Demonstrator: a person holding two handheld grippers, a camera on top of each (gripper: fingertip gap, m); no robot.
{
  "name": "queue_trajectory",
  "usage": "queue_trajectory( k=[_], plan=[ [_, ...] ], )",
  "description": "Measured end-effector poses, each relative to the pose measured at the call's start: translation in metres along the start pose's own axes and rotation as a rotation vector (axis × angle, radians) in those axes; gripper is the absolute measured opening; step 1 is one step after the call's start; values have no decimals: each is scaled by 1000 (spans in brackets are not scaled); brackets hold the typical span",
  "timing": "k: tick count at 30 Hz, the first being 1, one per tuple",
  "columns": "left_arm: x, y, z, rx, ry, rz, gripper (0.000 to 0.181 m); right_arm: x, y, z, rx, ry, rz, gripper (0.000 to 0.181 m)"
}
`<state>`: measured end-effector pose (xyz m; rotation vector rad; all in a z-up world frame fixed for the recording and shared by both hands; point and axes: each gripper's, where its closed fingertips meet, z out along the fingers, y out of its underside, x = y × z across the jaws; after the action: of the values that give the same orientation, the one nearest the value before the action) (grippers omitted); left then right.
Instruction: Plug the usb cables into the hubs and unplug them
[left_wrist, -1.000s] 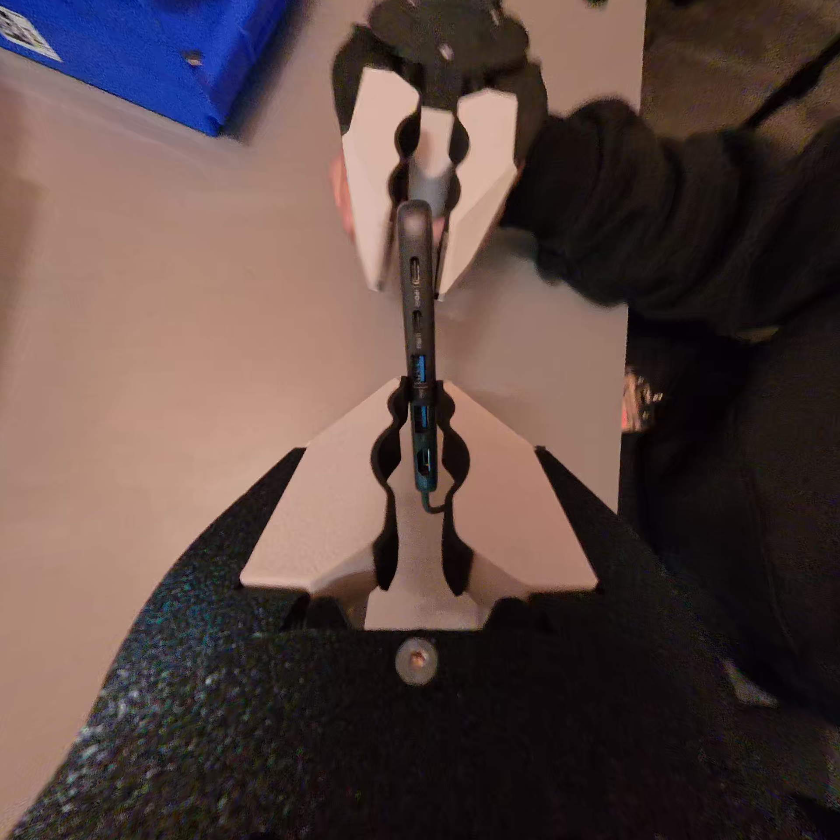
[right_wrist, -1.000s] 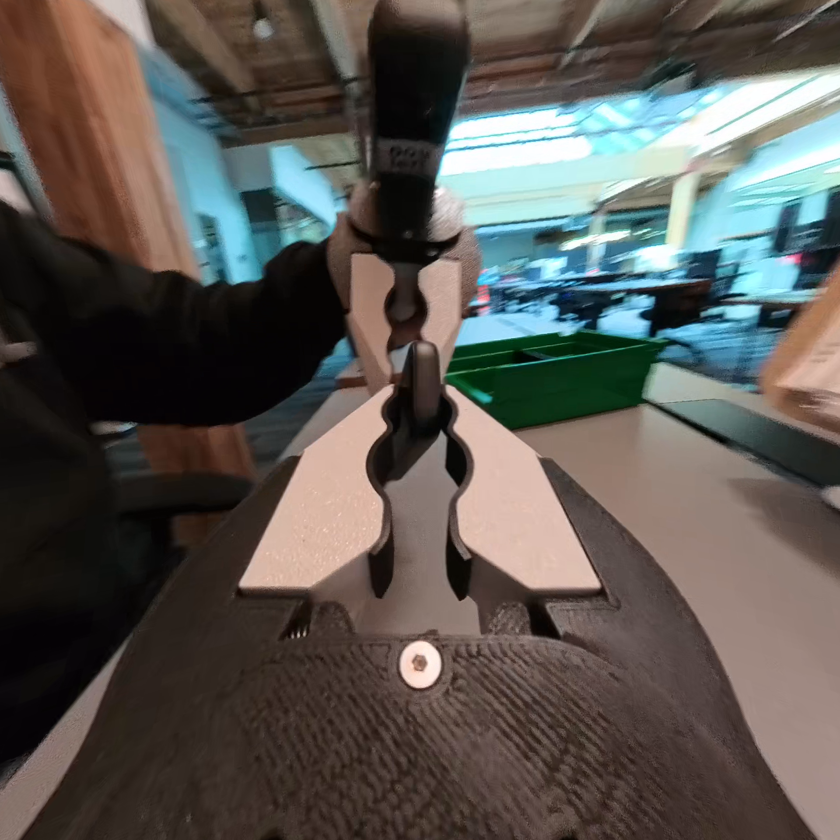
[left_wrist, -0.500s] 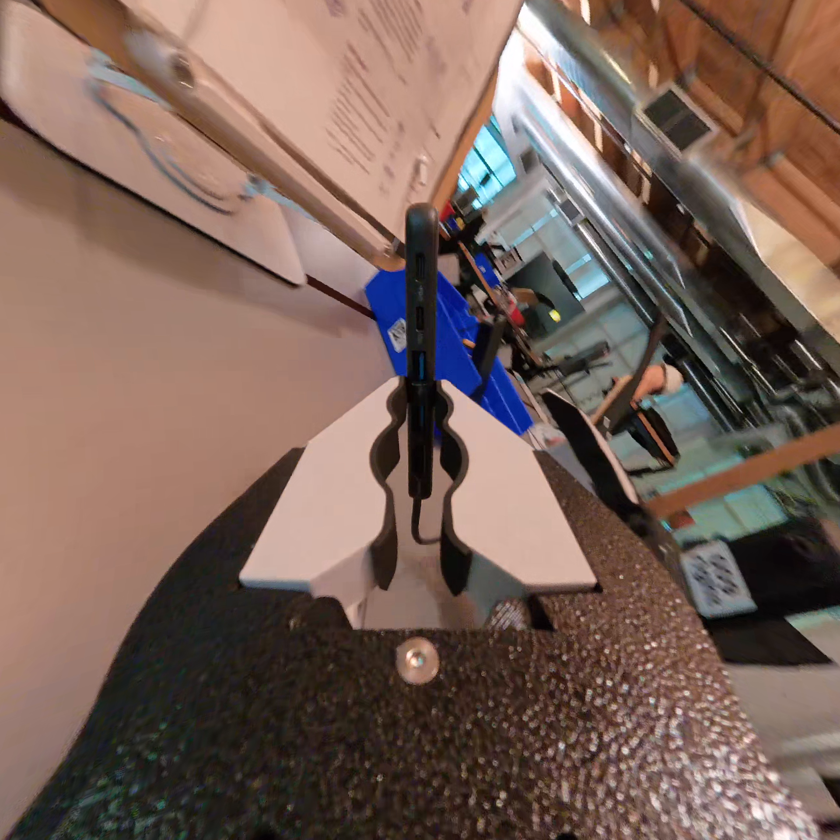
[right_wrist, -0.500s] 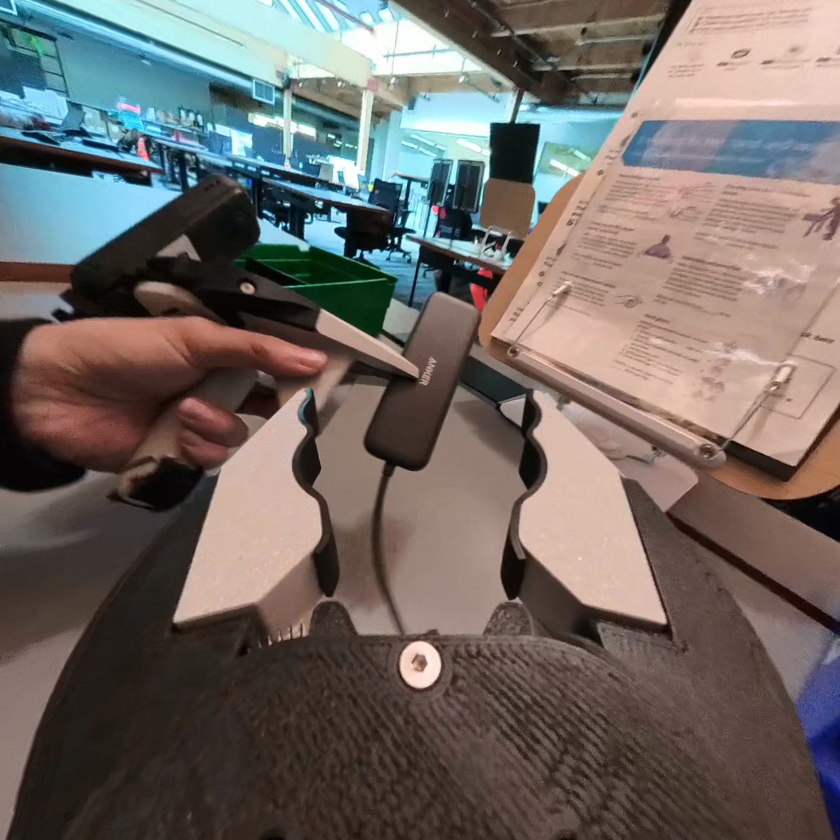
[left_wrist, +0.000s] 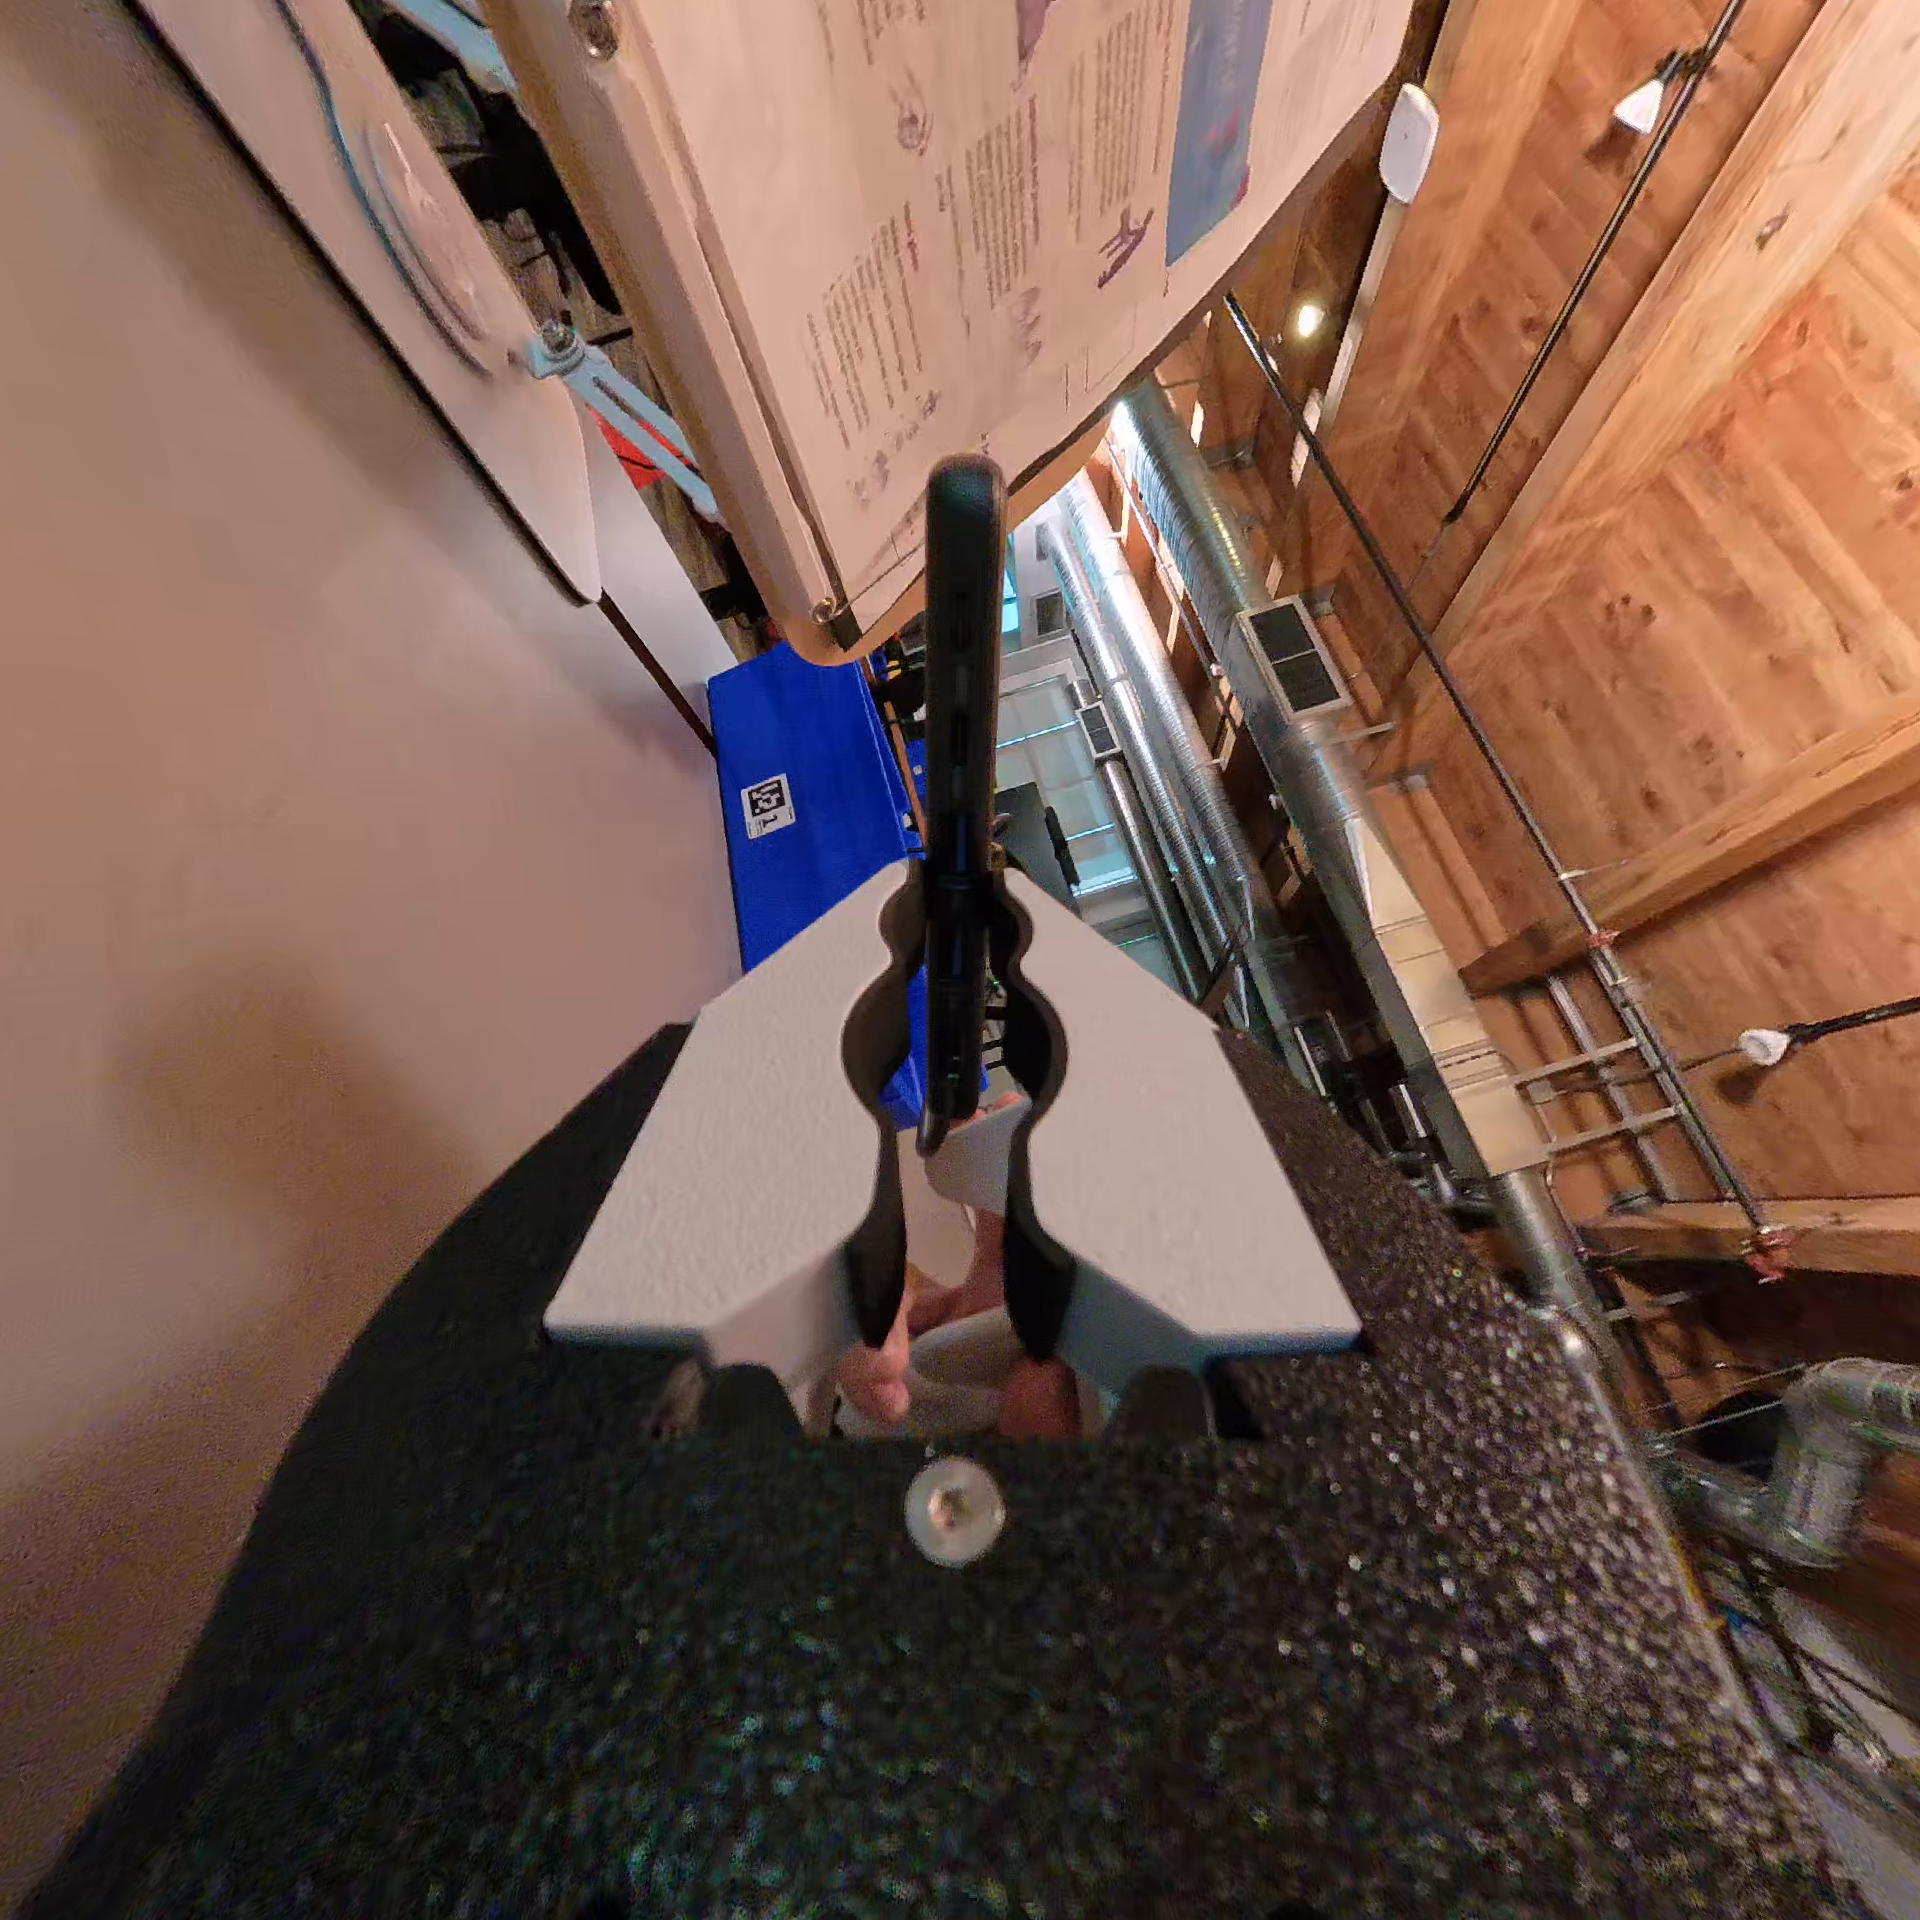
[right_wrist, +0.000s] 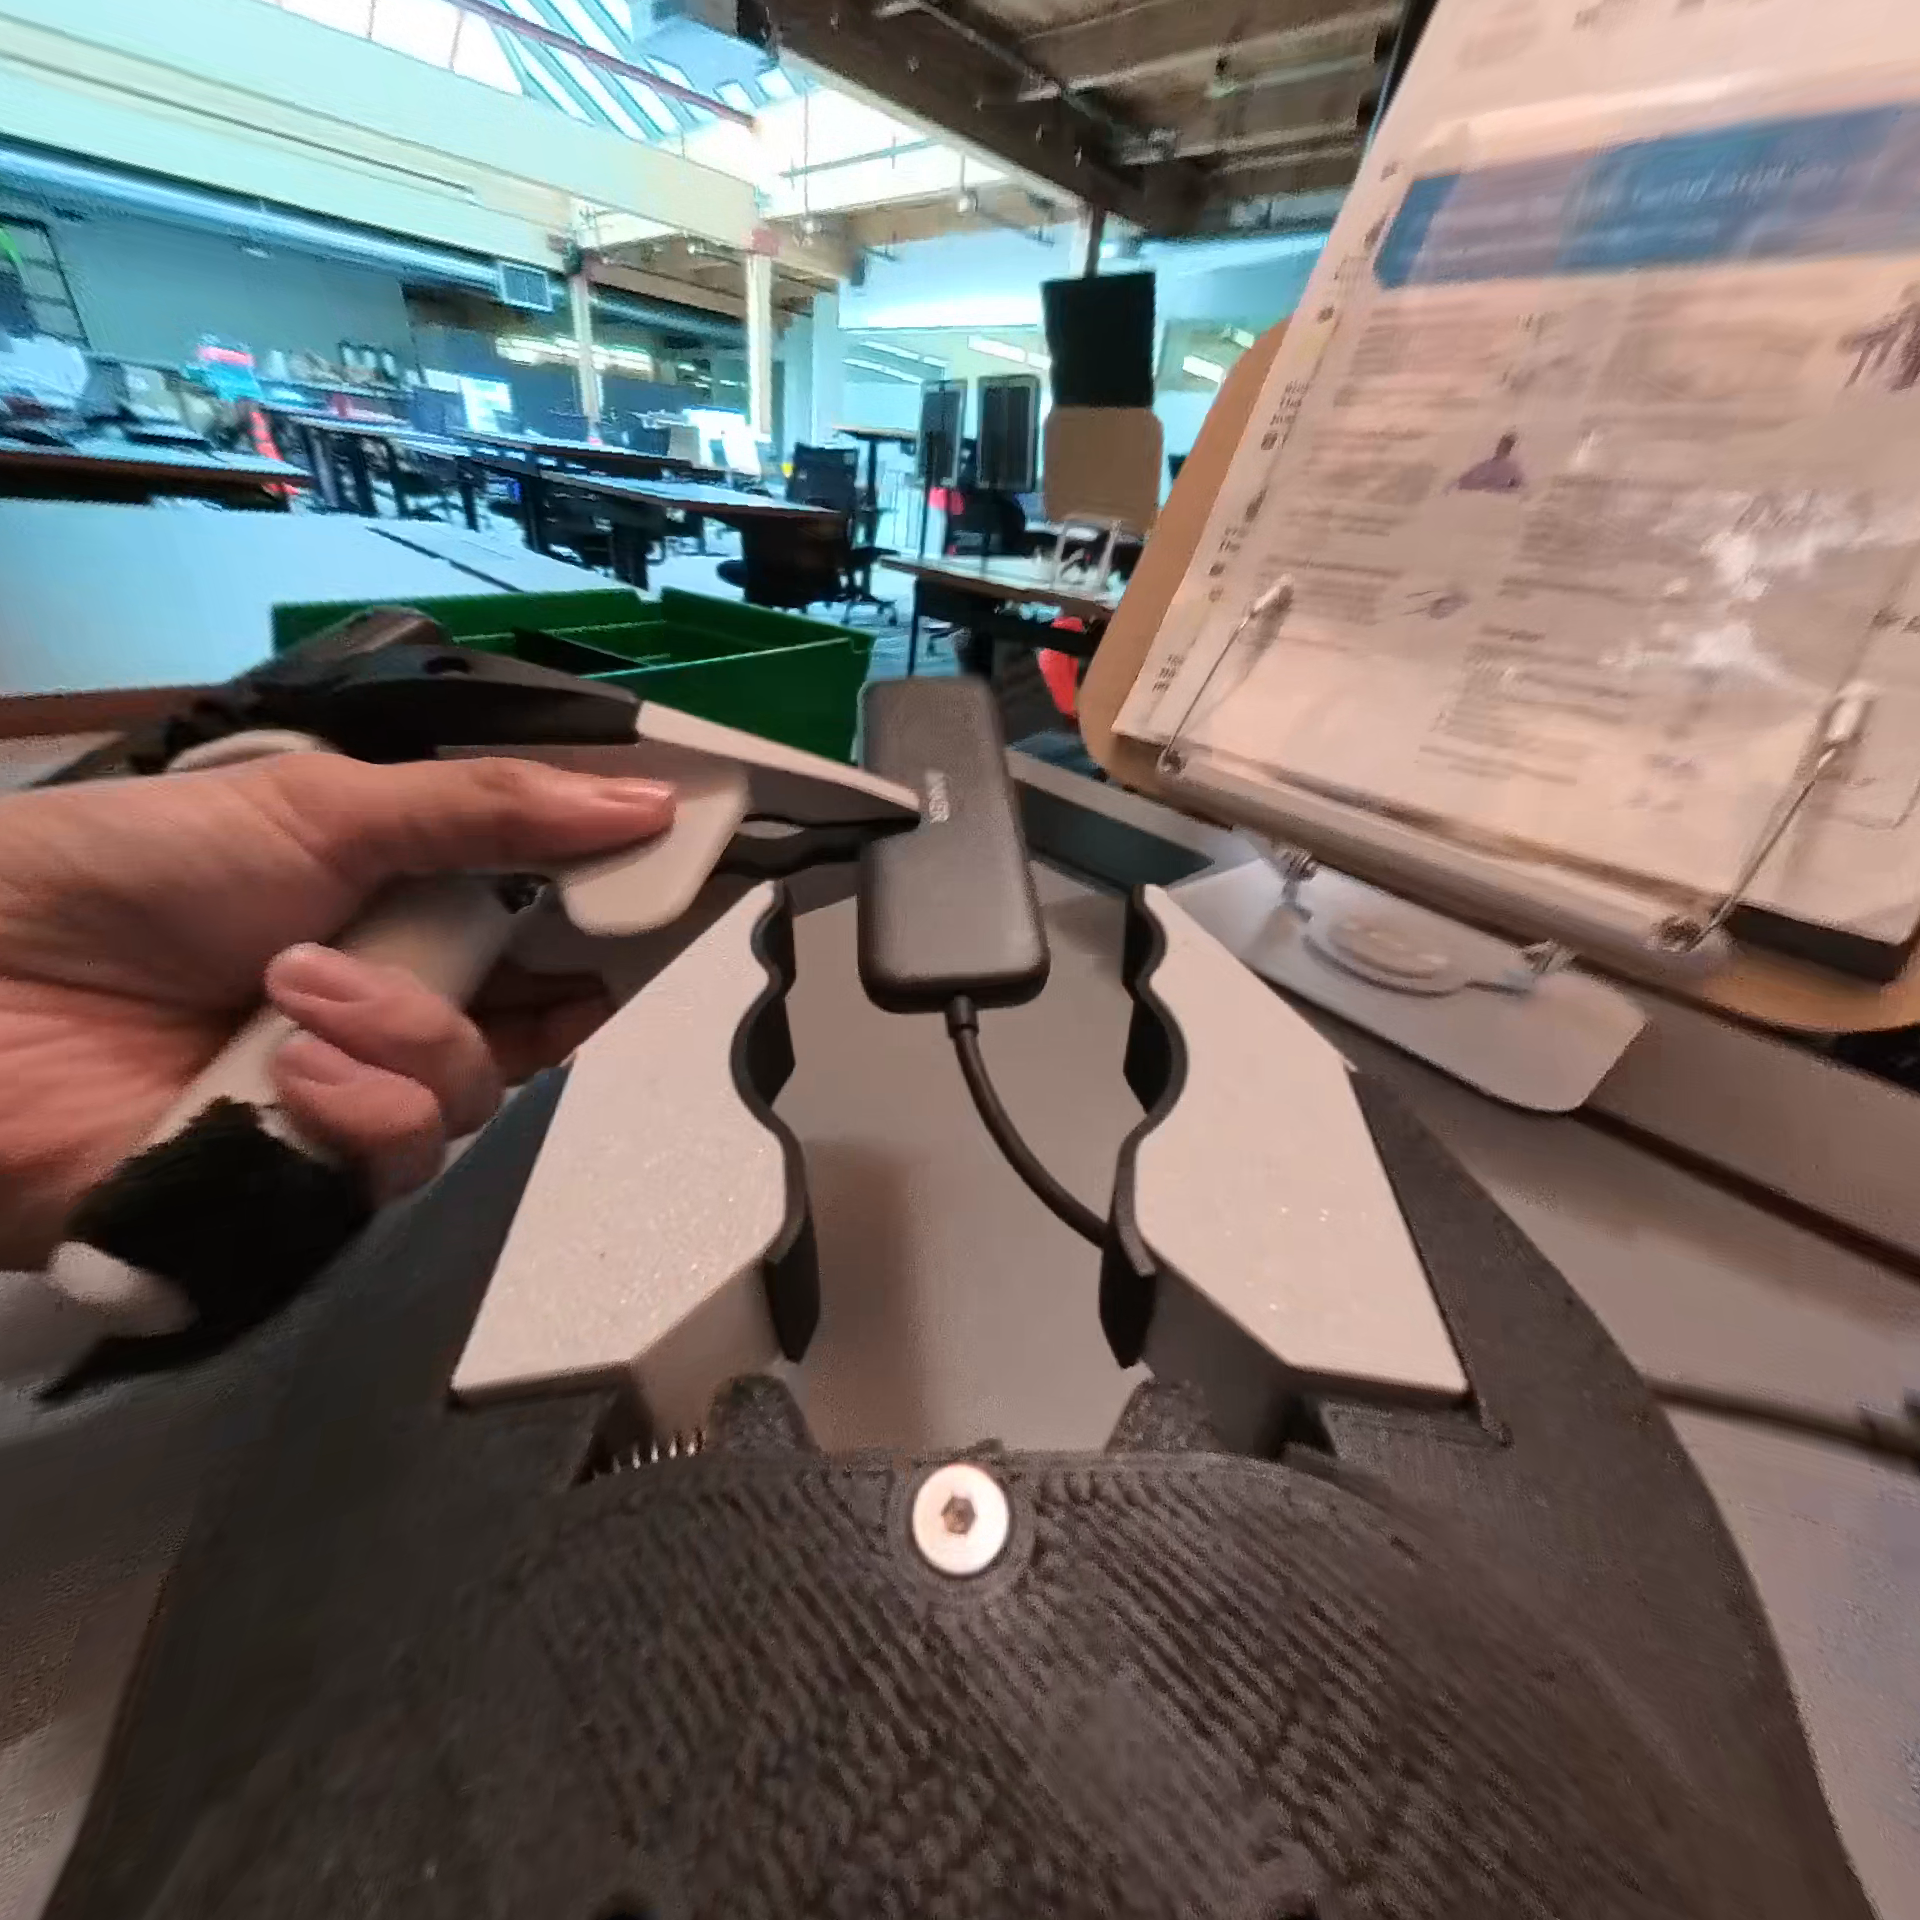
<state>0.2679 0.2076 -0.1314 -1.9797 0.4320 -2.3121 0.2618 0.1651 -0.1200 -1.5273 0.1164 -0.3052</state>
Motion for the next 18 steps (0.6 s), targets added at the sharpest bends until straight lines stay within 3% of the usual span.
queue_trajectory(
  k=[5, 11, 14, 18],
  plan=[
    [2, 6, -1, -9, 26, -53, 9, 1, 11, 3, -28, 0, -78, 73],
    [6, 15, -1, -126, 42, -22, 9, 10, 12, 0, -5, 3, -208, 78],
    [14, 16, -2, -121, 73, -53, 9, -7, 11, 0, 5, -114, -152, 73],
    [10, 15, 0, -97, 65, -81, 9, -5, 6, -2, 56, -78, -162, 51]
  ],
)
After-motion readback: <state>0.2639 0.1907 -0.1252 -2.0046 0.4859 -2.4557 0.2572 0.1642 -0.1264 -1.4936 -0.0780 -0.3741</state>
